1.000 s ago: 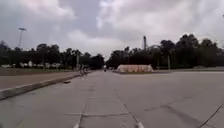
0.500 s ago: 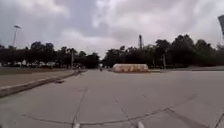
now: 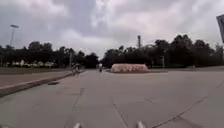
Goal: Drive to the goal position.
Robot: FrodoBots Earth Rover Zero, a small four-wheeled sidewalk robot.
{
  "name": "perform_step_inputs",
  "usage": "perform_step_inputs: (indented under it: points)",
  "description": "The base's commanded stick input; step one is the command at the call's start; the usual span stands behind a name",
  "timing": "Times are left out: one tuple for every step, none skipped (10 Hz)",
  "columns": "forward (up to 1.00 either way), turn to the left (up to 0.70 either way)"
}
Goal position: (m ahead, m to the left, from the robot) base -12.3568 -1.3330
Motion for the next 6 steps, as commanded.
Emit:
perform_step_inputs:
  points:
    - [0.6, -0.02]
    - [0.6, -0.05]
    - [0.6, -0.08]
    - [0.6, -0.11]
    - [0.6, -0.15]
    - [0.6, -0.15]
